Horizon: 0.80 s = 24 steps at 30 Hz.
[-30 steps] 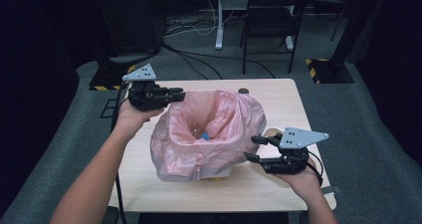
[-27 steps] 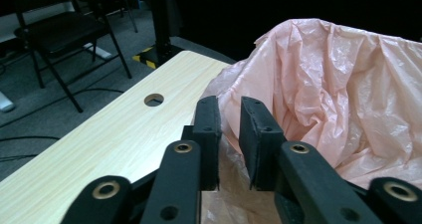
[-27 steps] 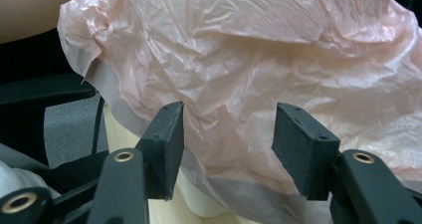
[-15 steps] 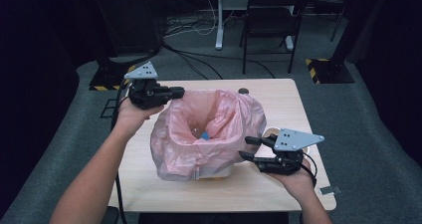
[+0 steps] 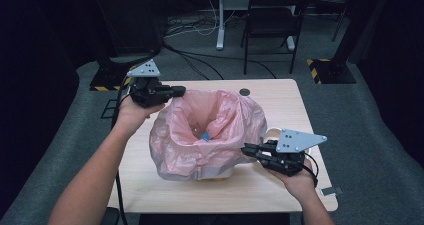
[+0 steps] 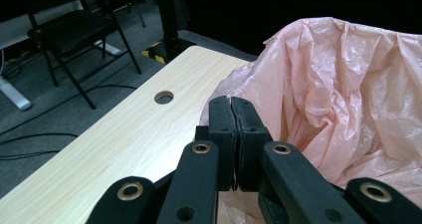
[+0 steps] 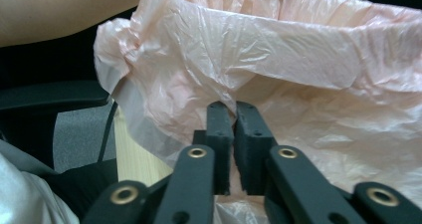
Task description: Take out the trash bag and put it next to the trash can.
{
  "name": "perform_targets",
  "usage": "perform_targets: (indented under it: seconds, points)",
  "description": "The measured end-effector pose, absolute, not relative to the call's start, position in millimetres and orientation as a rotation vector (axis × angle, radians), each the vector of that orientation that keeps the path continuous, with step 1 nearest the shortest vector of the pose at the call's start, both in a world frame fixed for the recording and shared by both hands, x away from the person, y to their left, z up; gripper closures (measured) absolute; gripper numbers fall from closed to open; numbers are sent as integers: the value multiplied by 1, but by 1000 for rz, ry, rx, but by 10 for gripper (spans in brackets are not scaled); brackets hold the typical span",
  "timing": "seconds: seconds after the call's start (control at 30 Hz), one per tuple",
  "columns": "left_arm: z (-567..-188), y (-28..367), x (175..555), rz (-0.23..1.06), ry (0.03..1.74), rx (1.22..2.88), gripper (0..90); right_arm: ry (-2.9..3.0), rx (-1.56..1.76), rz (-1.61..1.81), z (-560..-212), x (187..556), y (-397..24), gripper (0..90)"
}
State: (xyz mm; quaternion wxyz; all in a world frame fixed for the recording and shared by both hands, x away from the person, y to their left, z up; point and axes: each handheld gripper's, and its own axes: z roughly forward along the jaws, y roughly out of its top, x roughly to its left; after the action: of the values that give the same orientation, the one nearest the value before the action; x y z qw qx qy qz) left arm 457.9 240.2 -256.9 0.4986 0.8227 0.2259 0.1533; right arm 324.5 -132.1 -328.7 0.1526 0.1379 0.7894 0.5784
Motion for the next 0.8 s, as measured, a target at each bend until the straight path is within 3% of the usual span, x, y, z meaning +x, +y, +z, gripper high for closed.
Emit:
perform_targets:
  seconds: [0.8]
  points:
    - [-237,238,448,352,496,1956,894,2213,280,1605,-292,320,-132,888]
